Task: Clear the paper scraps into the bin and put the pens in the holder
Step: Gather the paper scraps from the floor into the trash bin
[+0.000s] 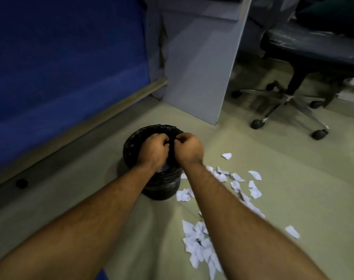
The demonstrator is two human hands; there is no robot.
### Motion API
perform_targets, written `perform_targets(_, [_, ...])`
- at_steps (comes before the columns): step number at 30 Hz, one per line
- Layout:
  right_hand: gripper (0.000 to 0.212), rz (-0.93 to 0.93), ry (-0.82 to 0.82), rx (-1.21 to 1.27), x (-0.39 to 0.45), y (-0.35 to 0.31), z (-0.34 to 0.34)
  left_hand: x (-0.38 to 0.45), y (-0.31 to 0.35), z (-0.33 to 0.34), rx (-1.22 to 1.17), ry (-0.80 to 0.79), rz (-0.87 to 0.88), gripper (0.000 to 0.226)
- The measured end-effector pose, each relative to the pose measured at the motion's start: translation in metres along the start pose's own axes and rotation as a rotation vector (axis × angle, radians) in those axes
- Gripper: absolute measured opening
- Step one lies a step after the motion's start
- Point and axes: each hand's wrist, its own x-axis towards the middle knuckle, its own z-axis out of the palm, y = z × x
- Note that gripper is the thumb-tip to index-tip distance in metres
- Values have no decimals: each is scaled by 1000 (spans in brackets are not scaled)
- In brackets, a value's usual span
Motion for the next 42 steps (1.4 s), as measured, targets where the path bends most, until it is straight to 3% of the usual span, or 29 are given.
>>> perform_targets(7, [13,103,260,306,-12,56,-43,-28,57,41,-21,-19,242,21])
perform_targets(11, [14,241,302,259,-37,132,-53,-59,64,96,12,-199,288,24])
perform_targets(13, [21,306,179,46,-54,182,-54,-83,66,131,132,-393,294,30])
perform_targets(16, [37,291,-195,-307,-82,245,-57,-122,50,186,380,-690,270,43])
perform_targets(20, [91,186,-495,-746,-113,301,-52,-176,3,235,581,-945,176,111])
perform_targets(23, [102,63,-580,-876,-124,318,-44,-199,-13,245,675,-1001,212,136])
perform_targets(26, [98,61,-612,-896,-127,323,-38,-202,-11,253,691,-929,224,128])
perform_targets(31, [76,20,-447,-881,-119,327,-33,-189,-10,259,620,-724,250,66])
perform_targets(34, [72,-21,-367,-942,-108,329,-34,-181,-11,265,596,-606,265,59])
perform_targets(37, [81,57,-503,-930,-97,330,-35,-170,-12,271,589,-724,227,74])
perform_targets(39, [67,68,-549,-914,-95,326,-35,-168,-6,271,582,-754,212,53])
perform_targets(42, [39,6,-476,-870,-106,321,-31,-177,2,268,534,-714,194,29])
